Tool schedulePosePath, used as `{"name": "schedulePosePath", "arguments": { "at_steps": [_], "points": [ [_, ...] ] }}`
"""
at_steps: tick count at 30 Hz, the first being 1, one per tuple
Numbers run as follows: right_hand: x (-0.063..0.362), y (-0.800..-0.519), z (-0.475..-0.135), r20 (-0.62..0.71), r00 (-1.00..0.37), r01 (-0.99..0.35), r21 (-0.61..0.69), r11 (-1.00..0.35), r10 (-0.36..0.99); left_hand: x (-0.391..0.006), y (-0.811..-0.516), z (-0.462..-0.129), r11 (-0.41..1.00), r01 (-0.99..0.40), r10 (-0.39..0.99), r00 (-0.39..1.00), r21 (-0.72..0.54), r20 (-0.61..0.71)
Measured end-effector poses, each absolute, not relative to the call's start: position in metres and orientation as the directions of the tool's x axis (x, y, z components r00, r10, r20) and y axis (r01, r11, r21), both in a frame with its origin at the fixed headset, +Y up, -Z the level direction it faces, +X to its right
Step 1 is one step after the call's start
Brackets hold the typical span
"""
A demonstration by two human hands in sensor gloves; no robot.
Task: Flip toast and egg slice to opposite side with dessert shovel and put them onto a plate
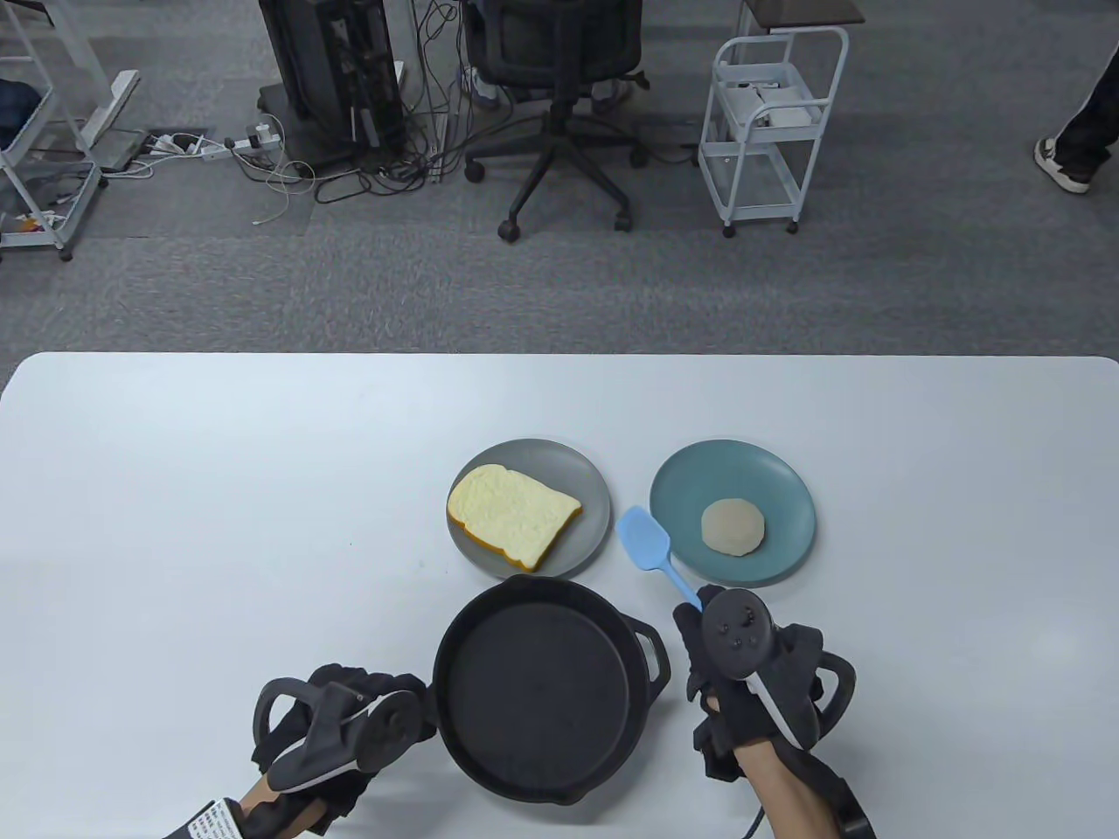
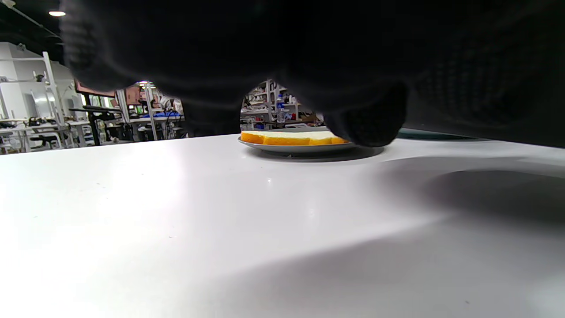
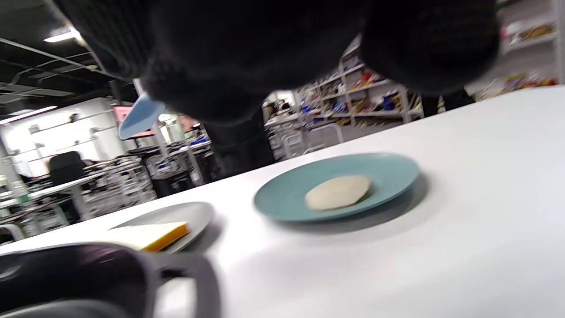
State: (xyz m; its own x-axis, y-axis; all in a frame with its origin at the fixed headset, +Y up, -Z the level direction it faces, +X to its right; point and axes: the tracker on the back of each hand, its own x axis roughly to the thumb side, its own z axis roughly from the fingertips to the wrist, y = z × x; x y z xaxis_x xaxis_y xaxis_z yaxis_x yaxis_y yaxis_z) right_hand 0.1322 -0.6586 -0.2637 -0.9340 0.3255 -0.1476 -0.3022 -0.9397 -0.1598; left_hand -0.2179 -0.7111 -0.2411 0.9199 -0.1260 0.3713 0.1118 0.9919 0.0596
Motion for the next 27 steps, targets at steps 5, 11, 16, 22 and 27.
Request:
{"name": "schedulePosePath", "arguments": {
  "at_steps": [5, 11, 16, 22, 27],
  "points": [
    [0.113, -0.674, -0.258, 0.024, -0.913, -0.409, -0.069, -0.910, 0.408, -0.218, -0.711, -0.241, 0.993, 0.115, -0.121, 0.921, 0.037, 0.371],
    [0.112, -0.682, -0.247, 0.096, -0.866, -0.496, -0.058, -0.866, 0.490, -0.221, -0.709, -0.242, 0.994, 0.101, -0.108, 0.925, 0.039, 0.364],
    [0.119, -0.687, -0.242, 0.101, -0.846, -0.532, -0.066, -0.844, 0.524, -0.226, -0.708, -0.246, 0.994, 0.107, -0.113, 0.932, 0.037, 0.345],
    [0.125, -0.690, -0.243, 0.072, -0.834, -0.551, -0.060, -0.832, 0.547, -0.227, -0.718, -0.252, 0.994, 0.109, -0.107, 0.922, 0.016, 0.371],
    [0.126, -0.693, -0.245, 0.067, -0.833, -0.552, -0.048, -0.832, 0.549, -0.226, -0.725, -0.255, 0.995, 0.095, -0.095, 0.910, 0.021, 0.403]
  ]
}}
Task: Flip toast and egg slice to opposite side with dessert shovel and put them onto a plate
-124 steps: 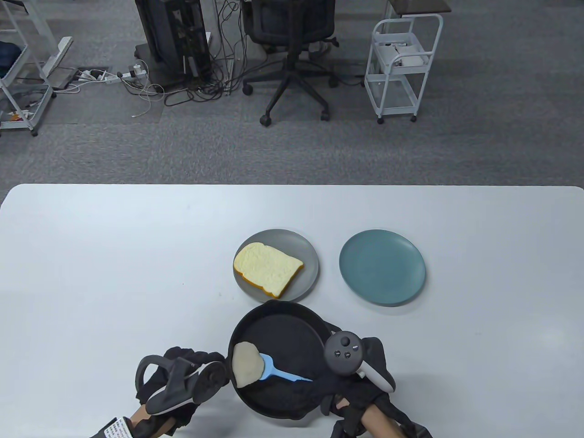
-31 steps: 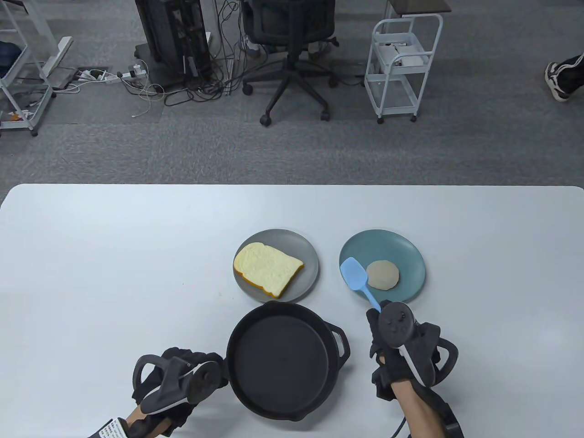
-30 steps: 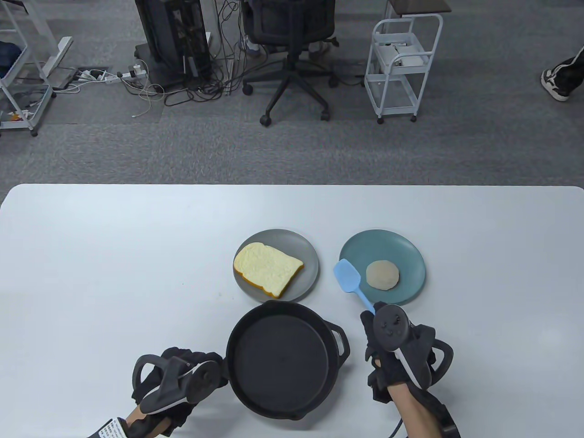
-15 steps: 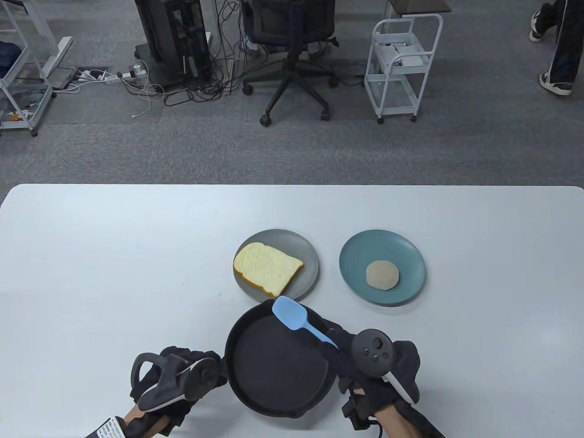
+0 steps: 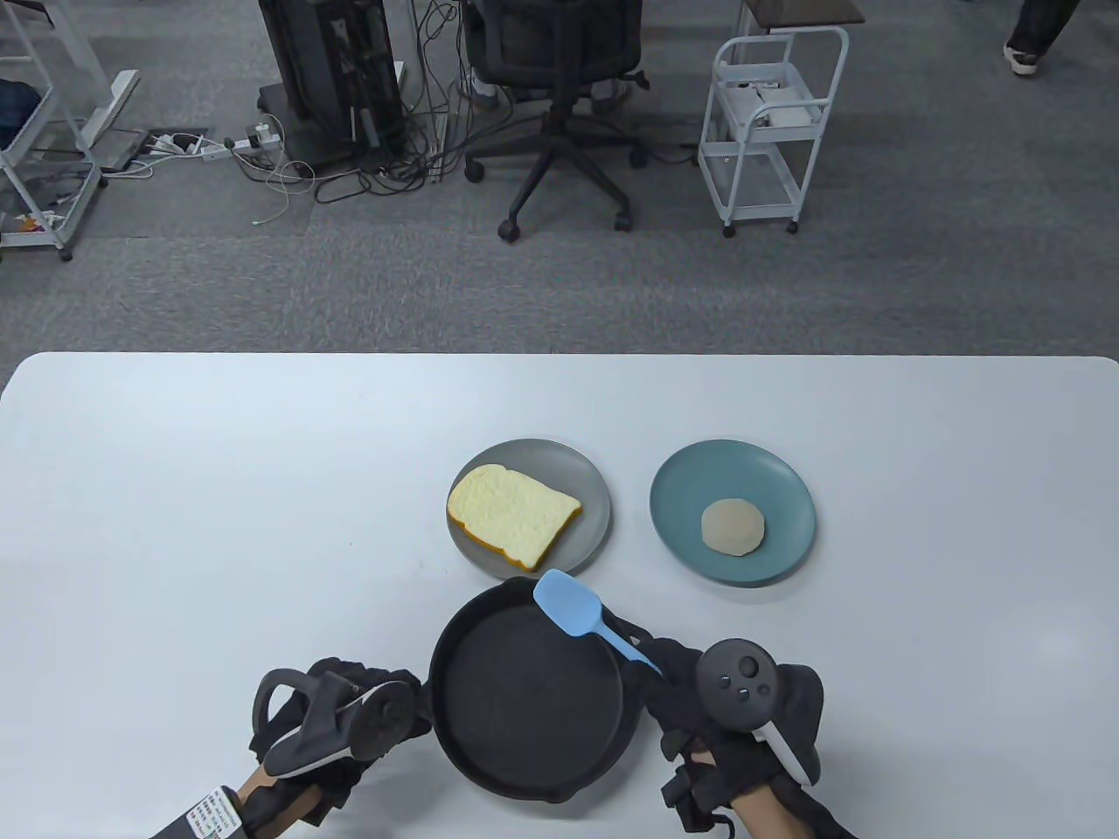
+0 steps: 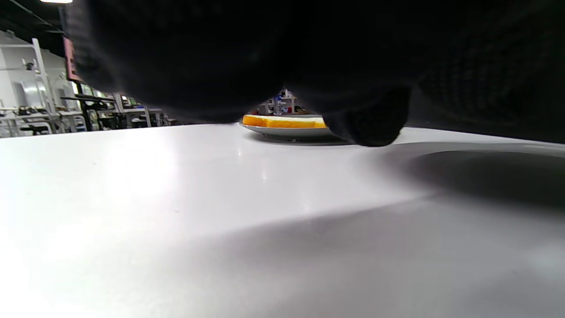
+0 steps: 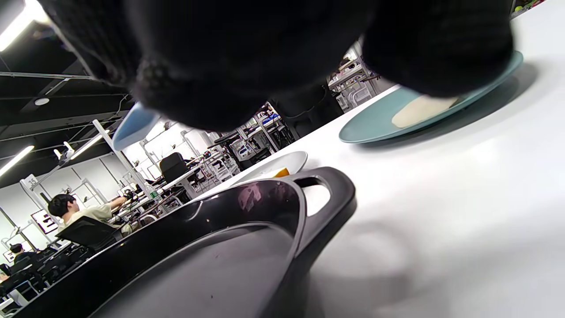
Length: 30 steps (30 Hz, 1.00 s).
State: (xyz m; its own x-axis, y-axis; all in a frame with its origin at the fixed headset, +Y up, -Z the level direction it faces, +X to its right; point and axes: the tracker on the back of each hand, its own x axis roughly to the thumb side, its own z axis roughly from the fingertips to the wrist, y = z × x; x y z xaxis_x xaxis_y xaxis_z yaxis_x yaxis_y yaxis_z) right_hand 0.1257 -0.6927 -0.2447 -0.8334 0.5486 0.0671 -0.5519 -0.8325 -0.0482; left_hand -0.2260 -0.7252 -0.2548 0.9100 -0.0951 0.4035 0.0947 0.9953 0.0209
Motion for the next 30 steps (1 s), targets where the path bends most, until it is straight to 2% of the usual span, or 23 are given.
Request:
{"name": "schedulePosePath", "arguments": {
  "at_steps": [11, 21, 30],
  "points": [
    [0.126, -0.693, -0.246, 0.058, -0.834, -0.550, -0.023, -0.835, 0.548, -0.225, -0.740, -0.262, 0.981, 0.165, -0.098, 0.875, -0.102, 0.474],
    [0.126, -0.694, -0.246, 0.060, -0.836, -0.547, -0.011, -0.837, 0.545, -0.222, -0.751, -0.263, 0.951, 0.291, -0.210, 0.854, -0.103, 0.476],
    [0.125, -0.695, -0.246, 0.059, -0.842, -0.537, 0.002, -0.844, 0.536, -0.219, -0.751, -0.262, 0.948, 0.307, -0.233, 0.849, -0.085, 0.475]
  ]
}}
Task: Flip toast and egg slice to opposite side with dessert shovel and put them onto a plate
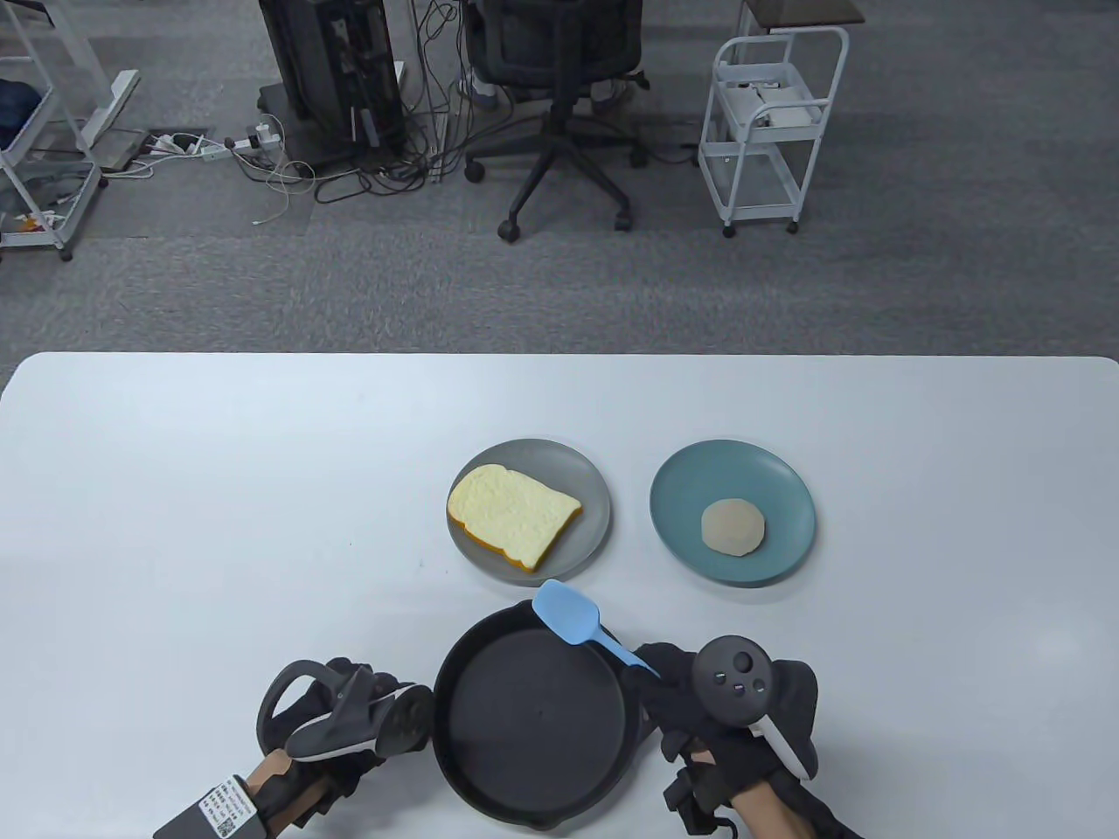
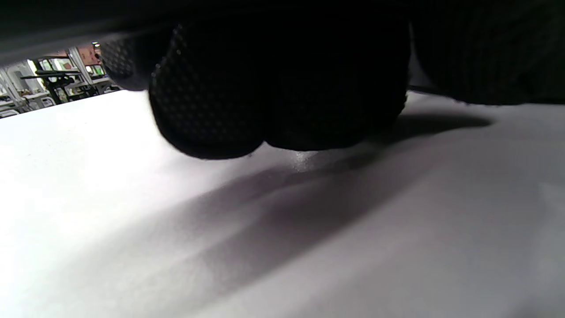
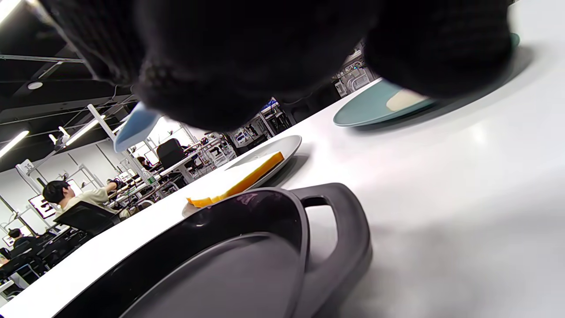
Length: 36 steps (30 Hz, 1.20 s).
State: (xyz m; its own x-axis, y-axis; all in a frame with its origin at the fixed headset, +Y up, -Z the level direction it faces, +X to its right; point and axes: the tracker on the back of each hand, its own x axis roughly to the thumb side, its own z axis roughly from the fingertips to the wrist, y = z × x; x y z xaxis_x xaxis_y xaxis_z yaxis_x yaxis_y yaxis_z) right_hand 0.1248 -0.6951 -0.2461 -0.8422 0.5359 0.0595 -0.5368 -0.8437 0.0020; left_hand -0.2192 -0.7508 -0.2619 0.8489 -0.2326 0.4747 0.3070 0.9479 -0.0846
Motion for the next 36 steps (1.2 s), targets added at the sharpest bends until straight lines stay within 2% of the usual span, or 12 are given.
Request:
{"name": "schedulePosePath", "arguments": {
  "at_steps": [7, 13, 20, 23, 29, 36],
  "points": [
    [0.124, -0.696, -0.246, 0.057, -0.847, -0.529, 0.014, -0.849, 0.529, -0.219, -0.751, -0.262, 0.948, 0.305, -0.227, 0.850, -0.093, 0.476],
    [0.125, -0.696, -0.246, 0.051, -0.846, -0.531, 0.014, -0.847, 0.531, -0.231, -0.741, -0.264, 0.938, 0.282, -0.169, 0.879, -0.201, 0.445],
    [0.127, -0.698, -0.248, 0.043, -0.844, -0.535, 0.012, -0.845, 0.535, -0.269, -0.703, -0.271, 0.999, 0.044, -0.033, 0.958, -0.032, 0.283],
    [0.128, -0.698, -0.248, 0.037, -0.842, -0.537, 0.020, -0.843, 0.538, -0.285, -0.698, -0.274, 1.000, 0.016, -0.015, 0.979, -0.003, 0.202],
    [0.136, -0.700, -0.253, 0.001, -0.821, -0.571, 0.013, -0.821, 0.571, -0.302, -0.699, -0.281, 1.000, -0.026, 0.027, 0.989, -0.010, 0.145],
    [0.162, -0.699, -0.273, -0.096, -0.809, -0.572, -0.103, -0.814, 0.580, -0.305, -0.704, -0.286, 0.999, 0.003, 0.002, 0.992, -0.034, 0.130]
  ]
}}
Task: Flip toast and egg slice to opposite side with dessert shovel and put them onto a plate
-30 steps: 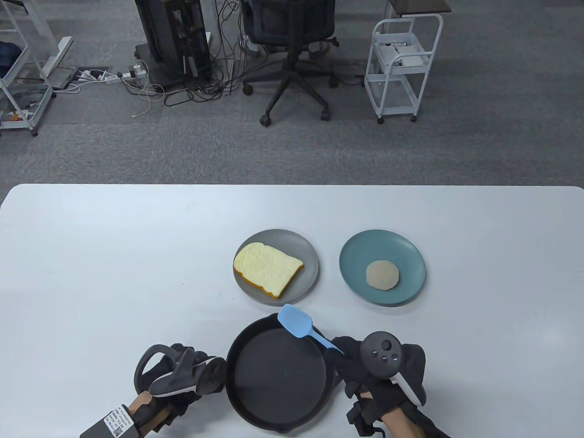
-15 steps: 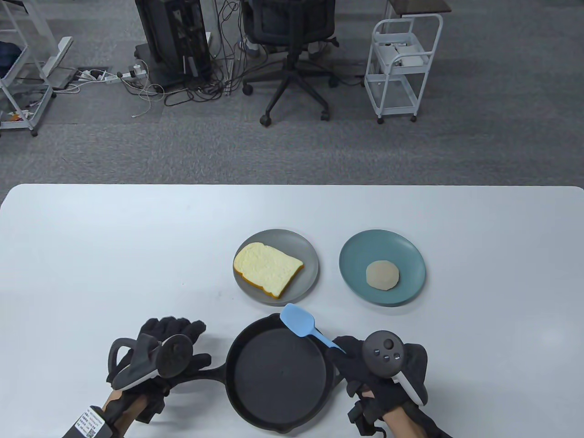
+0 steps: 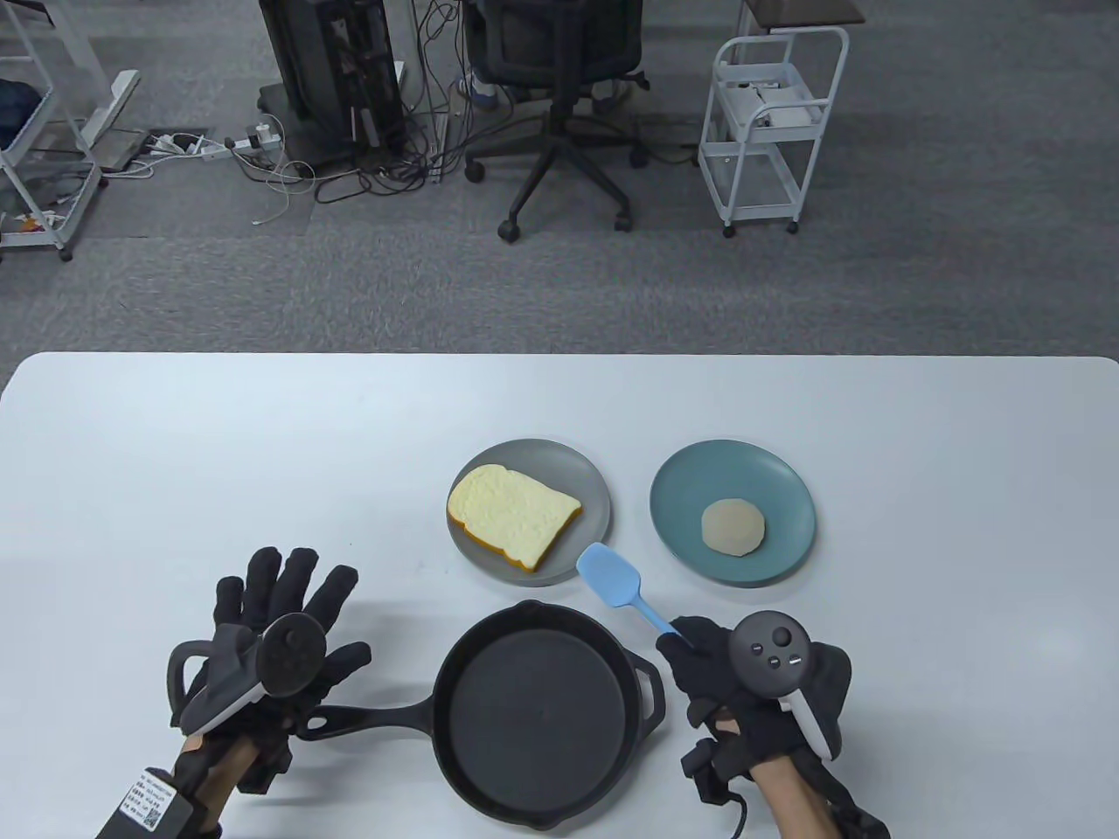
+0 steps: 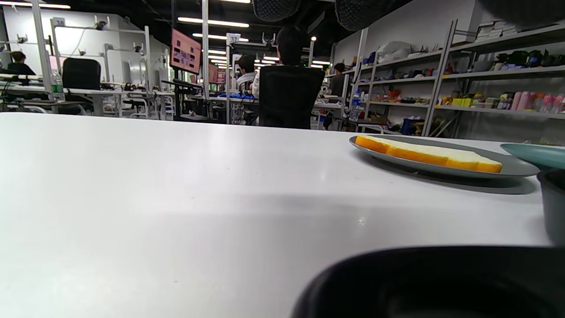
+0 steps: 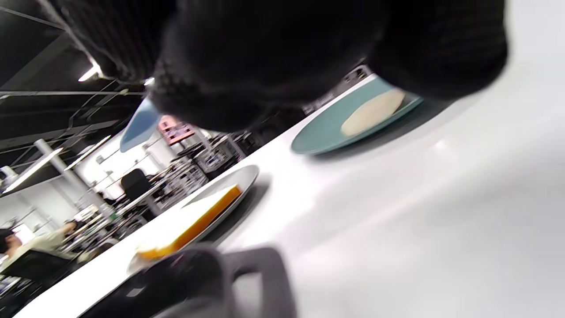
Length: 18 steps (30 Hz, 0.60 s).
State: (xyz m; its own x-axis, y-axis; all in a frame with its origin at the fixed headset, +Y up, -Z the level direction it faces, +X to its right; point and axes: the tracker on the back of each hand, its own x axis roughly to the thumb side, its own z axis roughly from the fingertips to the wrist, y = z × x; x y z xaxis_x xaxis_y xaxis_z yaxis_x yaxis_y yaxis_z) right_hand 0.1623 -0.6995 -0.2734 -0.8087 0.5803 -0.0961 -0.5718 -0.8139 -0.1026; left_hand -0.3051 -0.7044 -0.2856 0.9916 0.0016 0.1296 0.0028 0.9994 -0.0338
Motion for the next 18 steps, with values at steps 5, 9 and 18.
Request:
{"name": "schedulePosePath", "arguments": {
  "at_steps": [5, 9, 18],
  "points": [
    [0.182, -0.706, -0.303, -0.238, -0.782, -0.551, -0.166, -0.818, 0.576, -0.305, -0.703, -0.285, 1.000, -0.002, 0.005, 0.993, -0.028, 0.122],
    [0.192, -0.722, -0.324, -0.392, -0.730, -0.548, -0.152, -0.822, 0.559, -0.302, -0.703, -0.283, 1.000, 0.012, -0.008, 0.991, -0.024, 0.133],
    [0.190, -0.759, -0.341, -0.623, -0.612, -0.587, -0.054, -0.808, 0.487, -0.300, -0.705, -0.283, 0.998, 0.031, -0.024, 0.990, -0.046, 0.142]
  ]
}}
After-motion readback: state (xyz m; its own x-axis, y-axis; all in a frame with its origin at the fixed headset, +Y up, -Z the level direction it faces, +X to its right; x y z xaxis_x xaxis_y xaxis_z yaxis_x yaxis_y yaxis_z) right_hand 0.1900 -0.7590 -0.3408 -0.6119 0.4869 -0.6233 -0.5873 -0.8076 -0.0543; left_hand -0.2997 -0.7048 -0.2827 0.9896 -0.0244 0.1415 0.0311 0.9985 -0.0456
